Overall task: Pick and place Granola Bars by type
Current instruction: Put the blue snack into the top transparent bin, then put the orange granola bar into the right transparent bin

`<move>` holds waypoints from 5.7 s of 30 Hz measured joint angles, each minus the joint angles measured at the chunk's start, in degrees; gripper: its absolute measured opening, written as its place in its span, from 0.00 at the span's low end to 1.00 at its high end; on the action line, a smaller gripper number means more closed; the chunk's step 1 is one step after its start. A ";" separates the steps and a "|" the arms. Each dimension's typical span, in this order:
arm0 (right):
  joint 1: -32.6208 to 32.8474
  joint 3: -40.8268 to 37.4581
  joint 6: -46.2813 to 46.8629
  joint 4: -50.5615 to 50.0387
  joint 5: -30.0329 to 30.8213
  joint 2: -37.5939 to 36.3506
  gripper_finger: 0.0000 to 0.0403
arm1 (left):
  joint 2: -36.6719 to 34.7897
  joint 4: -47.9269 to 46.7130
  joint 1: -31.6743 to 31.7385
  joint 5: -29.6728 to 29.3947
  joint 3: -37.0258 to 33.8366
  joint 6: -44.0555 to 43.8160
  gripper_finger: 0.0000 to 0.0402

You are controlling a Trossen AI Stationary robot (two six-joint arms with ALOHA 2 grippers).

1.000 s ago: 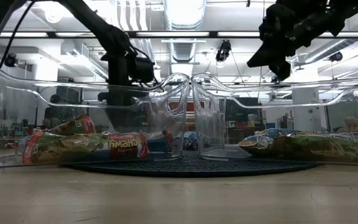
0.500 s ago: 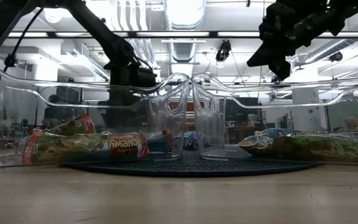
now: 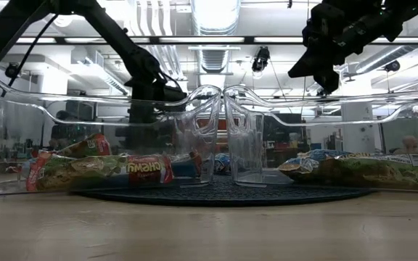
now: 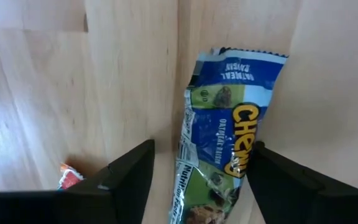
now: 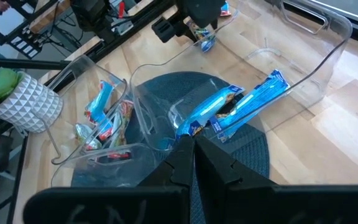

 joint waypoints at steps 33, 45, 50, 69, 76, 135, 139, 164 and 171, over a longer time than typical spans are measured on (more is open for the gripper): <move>0.00 0.00 -0.04 0.00 0.37 0.00 0.02 | -0.49 -3.20 -0.07 -1.59 1.01 -2.57 0.16; -0.01 0.00 -0.55 0.08 0.39 0.00 0.02 | -2.29 -15.61 -0.77 -1.78 15.63 -5.73 0.16; -0.02 0.00 -0.94 0.09 0.39 0.00 0.02 | -2.33 -17.39 -3.02 -0.35 26.15 -8.59 0.16; 0.00 0.00 -3.10 0.15 0.44 0.00 0.02 | -2.40 -6.51 -8.29 17.28 40.49 -64.53 0.16; -0.02 0.00 -3.54 0.15 0.46 0.00 0.02 | -2.40 -2.02 -9.17 21.31 34.07 -73.04 0.16; 0.00 0.00 -2.80 0.13 0.52 0.02 0.02 | -6.84 7.51 -10.31 23.57 23.23 -57.85 0.00; -0.01 0.00 -1.75 0.17 0.56 0.02 0.02 | -8.66 5.85 -9.41 21.06 23.12 -55.10 0.00; -0.01 0.00 0.15 0.13 0.72 0.02 0.02 | -16.30 9.00 -1.59 13.91 6.87 -52.36 0.00; -0.02 0.00 -0.04 0.13 0.72 0.02 0.02 | -23.25 14.38 1.15 17.14 -3.69 -46.77 0.00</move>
